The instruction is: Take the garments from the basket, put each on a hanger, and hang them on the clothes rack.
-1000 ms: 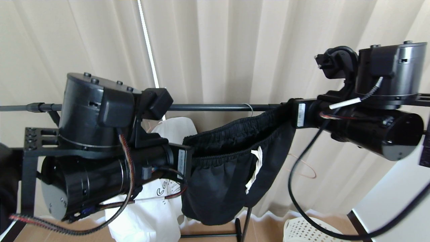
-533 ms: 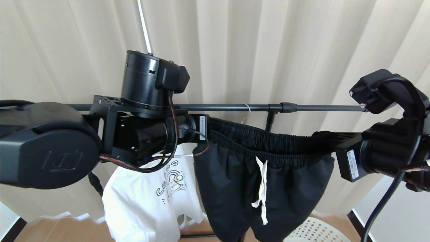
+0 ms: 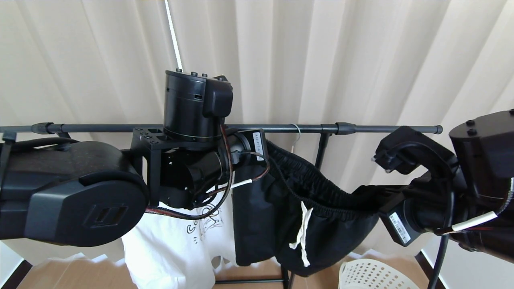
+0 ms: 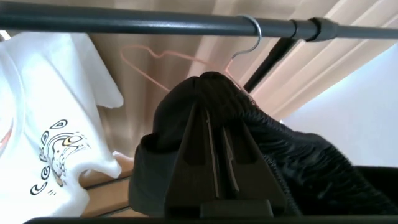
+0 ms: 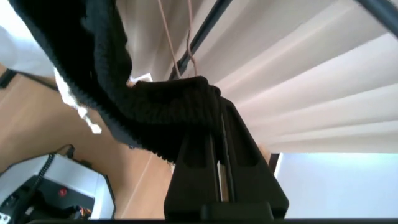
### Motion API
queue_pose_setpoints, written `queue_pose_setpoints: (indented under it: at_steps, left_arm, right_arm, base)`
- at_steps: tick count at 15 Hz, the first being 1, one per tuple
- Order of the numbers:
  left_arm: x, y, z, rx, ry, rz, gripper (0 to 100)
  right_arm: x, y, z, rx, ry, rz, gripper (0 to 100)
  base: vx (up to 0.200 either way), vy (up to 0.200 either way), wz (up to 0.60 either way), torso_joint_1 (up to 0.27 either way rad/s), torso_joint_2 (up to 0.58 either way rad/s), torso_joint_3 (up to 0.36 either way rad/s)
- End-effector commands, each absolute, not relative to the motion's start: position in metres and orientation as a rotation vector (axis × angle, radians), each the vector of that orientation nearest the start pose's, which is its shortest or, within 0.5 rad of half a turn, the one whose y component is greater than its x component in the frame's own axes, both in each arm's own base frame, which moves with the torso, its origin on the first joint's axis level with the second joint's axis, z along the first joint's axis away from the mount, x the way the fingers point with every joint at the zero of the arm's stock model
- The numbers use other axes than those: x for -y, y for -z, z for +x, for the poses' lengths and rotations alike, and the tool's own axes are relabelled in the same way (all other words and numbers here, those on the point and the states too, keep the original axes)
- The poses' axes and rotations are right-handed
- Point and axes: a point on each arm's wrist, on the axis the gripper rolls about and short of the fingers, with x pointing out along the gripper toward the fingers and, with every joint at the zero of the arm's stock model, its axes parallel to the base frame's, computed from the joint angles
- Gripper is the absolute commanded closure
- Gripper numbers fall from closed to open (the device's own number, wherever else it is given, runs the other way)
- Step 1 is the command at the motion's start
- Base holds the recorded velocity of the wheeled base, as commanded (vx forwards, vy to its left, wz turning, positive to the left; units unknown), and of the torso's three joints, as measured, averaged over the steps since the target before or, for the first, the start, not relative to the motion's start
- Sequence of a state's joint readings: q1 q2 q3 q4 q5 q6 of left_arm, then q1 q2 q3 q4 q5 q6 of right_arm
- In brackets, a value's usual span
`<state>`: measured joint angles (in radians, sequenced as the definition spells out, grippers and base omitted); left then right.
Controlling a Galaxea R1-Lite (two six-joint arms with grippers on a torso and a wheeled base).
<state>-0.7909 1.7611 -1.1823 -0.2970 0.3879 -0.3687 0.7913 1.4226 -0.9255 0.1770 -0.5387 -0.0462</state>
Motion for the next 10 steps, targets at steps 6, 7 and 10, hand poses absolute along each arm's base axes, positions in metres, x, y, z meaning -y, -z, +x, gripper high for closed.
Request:
queue_pose_setpoints:
  at_steps: [6, 7, 10]
  left_arm:
    - [0.236, -0.245, 0.234, -0.27, 0.375, -0.243, 100]
    - [0.233, -0.25, 0.231, -0.255, 0.378, -0.254, 100]
    - [0.229, -0.252, 0.227, -0.25, 0.381, -0.256, 100]
  right_arm:
    - [-0.147, -0.183, 0.161, -0.637, -0.349, -0.631, 0]
    - [-0.144, -0.175, 0.157, -0.662, -0.425, -0.677, 0]
    - [-0.146, -0.163, 0.154, -0.661, -0.62, -0.66, 0]
  base:
    - [0.0, 0.0, 0.0, 0.0, 0.0, 0.0]
    - [0.0, 0.0, 0.0, 0.0, 0.0, 0.0]
    - [0.0, 0.0, 0.0, 0.0, 0.0, 0.0]
